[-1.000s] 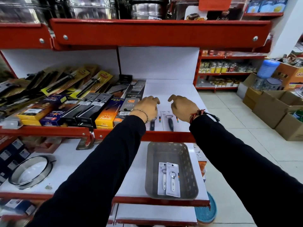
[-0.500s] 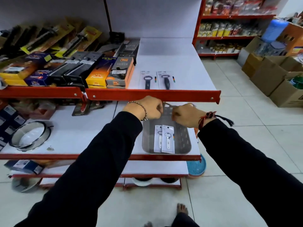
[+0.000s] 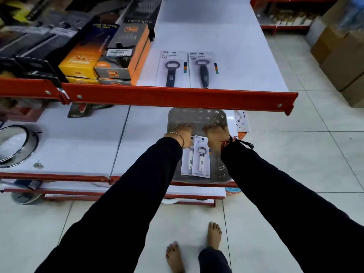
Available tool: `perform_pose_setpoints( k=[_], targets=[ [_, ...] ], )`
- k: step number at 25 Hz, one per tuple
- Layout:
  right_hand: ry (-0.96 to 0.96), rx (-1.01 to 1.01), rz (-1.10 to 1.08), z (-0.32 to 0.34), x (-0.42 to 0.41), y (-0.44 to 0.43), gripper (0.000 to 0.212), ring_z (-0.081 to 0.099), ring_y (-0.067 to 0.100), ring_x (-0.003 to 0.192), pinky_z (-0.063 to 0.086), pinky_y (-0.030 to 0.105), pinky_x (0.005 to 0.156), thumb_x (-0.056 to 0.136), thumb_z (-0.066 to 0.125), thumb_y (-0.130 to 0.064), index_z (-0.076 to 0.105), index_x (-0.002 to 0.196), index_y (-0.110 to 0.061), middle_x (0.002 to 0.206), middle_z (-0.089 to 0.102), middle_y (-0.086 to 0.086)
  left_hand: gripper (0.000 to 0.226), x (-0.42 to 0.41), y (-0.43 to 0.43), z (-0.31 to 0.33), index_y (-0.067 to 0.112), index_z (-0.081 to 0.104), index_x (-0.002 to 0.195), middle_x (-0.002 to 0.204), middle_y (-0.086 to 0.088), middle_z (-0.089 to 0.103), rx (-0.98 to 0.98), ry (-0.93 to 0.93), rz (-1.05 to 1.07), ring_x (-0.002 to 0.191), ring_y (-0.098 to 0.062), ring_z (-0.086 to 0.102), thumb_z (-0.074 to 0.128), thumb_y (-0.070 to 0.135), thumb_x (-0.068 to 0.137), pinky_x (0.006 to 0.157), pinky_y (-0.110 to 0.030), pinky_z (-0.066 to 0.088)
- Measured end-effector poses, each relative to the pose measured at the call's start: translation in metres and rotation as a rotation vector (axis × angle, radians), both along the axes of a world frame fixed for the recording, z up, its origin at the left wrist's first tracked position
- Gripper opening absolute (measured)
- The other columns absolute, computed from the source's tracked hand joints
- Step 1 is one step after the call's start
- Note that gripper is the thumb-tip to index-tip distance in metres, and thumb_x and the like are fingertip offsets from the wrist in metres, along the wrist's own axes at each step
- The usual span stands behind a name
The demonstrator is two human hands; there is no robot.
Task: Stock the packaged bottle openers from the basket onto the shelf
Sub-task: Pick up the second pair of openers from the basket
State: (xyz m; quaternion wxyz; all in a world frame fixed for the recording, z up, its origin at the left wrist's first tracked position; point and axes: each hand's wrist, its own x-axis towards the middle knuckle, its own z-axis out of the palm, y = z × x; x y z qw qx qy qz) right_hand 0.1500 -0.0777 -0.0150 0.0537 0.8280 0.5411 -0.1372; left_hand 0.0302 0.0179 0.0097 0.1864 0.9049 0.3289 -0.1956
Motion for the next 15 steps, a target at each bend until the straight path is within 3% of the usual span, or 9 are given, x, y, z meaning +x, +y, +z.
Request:
perform_pose_setpoints(
  k=[6,10,15],
  targets=[
    [-0.025,-0.047,0.039,-0.043,0.007,0.017,0.059,0.055,0.029,0.124,0.023,0.054,0.110,0.075,0.050,-0.004,0.053,0.132,-0.018,0.127,0.065,0.007,0.063,0.020,0.016,-0.057,0.011,0.038,0.146,0.151,-0.013,0.041,0.067,-0.006,-0.016,0.139,-0.034,0.039,0.061,0.020,0.087,0.113,-0.046,0.037],
    [0.015,-0.049,0.024,-0.050,0.007,0.016,0.058,0.051,0.026,0.129,0.020,0.055,0.113,0.076,0.054,-0.007,0.055,0.132,-0.020,0.138,0.055,0.006,0.068,0.018,0.017,-0.072,0.016,0.031,0.150,0.152,-0.013,0.034,0.068,0.058,-0.033,0.140,-0.036,0.034,0.057,0.029,0.088,0.115,-0.050,0.031],
    [0.025,-0.008,-0.005,-0.042,0.009,0.017,0.047,0.056,0.024,0.120,0.027,0.048,0.114,0.081,0.059,-0.014,0.059,0.128,-0.019,0.138,0.048,0.008,0.062,0.019,0.022,-0.070,0.012,0.043,0.138,0.145,-0.013,0.036,0.092,0.029,0.014,0.137,-0.036,0.035,0.066,0.024,0.082,0.113,-0.047,0.036]
  ],
)
